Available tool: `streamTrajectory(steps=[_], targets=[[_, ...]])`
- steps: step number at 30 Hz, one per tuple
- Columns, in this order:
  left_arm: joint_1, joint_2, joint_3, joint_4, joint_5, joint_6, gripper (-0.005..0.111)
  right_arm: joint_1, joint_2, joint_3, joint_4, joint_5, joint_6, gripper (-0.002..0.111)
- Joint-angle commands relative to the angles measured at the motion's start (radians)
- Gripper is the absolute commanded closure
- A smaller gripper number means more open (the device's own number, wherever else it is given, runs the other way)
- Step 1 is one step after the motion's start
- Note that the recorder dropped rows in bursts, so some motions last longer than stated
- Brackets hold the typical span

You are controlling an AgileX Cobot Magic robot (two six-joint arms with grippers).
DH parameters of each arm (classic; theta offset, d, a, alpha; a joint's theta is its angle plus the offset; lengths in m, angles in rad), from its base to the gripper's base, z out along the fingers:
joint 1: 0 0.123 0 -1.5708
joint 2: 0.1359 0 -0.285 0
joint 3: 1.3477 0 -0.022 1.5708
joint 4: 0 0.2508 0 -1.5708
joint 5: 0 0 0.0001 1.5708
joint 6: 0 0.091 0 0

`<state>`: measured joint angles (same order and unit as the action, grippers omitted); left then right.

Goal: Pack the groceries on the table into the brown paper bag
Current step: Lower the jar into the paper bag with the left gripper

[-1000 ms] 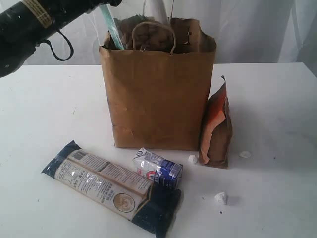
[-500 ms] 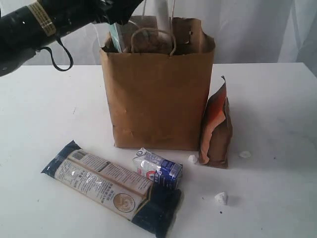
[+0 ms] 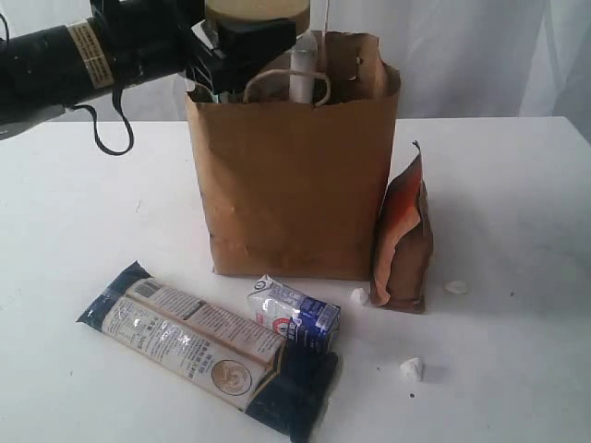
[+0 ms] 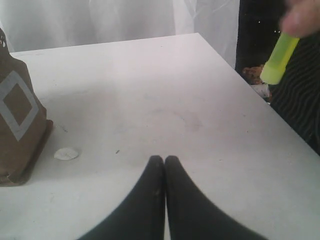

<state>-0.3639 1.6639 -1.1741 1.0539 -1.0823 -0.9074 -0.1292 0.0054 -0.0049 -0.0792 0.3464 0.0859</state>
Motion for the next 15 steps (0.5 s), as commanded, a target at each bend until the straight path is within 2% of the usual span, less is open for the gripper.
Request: streamTrajectory(steps=[1,5,15], targets=[[0.002,-0.01,-0.014,0.011,-0.004,0.0,0.107,0.0,-0.005,0.005,0.001,-0.003,0.0,0.108],[0.002,-0.01,-0.014,0.018,0.029,-0.012,0.107,0.0,-0.005,0.005,0.001,-0.003,0.0,0.108],[0.002,-0.01,-0.014,0.149,0.038,-0.11,0.106,0.0,-0.005,0.005,0.001,-0.003,0.0,0.108]])
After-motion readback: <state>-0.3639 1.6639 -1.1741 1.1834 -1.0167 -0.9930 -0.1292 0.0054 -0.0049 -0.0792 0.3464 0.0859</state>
